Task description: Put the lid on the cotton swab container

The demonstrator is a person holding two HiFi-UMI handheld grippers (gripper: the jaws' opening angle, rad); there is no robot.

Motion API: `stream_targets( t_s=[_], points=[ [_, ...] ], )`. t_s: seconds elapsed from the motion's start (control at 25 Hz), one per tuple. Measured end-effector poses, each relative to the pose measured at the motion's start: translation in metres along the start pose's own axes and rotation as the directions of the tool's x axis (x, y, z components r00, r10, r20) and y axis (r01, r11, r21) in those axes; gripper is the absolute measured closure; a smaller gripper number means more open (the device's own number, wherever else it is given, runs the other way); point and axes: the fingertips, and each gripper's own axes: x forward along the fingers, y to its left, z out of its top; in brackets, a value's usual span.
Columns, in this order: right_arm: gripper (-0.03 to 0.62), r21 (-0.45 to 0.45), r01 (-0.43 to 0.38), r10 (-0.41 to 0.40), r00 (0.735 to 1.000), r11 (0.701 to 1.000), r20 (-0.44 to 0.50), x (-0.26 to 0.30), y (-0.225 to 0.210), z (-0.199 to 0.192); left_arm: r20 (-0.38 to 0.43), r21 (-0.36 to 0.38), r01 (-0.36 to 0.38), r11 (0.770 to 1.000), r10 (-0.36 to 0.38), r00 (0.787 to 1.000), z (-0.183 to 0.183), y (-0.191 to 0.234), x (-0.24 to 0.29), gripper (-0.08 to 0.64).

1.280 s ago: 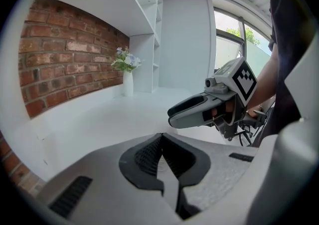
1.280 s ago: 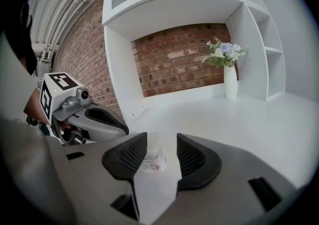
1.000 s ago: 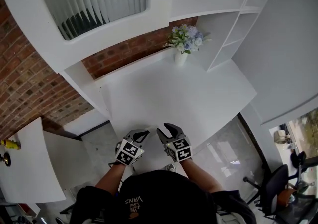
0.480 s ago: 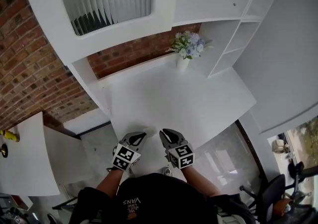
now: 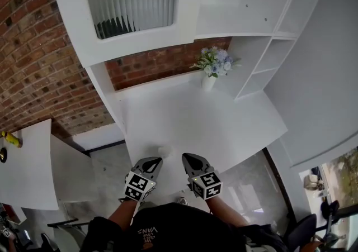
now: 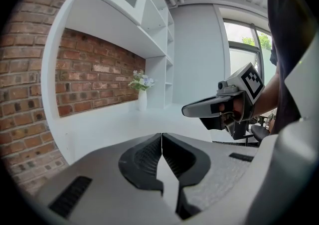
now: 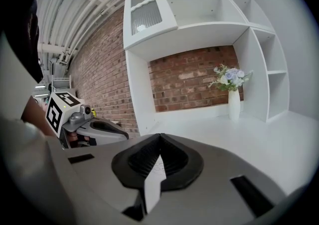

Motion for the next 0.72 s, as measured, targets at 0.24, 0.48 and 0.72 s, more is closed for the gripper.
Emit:
stream_targets(
  t_s=[0.24, 0.48, 0.72],
  points=[
    [0.592, -0.018, -0.052, 0.052, 0.999, 0.998, -0.004, -0.024, 0.001, 0.004, 0.023, -0.033, -0.070, 0.997, 0.071, 0.997, 0.002, -0.017, -0.011, 0.552],
    [0.592, -0.032, -0.095, 0.095, 0.995, 0.995, -0.013, -0.046, -0.001, -0.002, 0.021, -0.058, -0.124, 0.991, 0.125, 0.992, -0.004, -0.036, -0.019, 0.552],
    [0.592, -0.031, -0.109, 0.109, 0.994, 0.994, -0.013, -0.063, -0.007, -0.008, 0.033, -0.095, -0.165, 0.982, 0.168, 0.985, -0.002, -0.052, -0.028, 0.552]
  ],
)
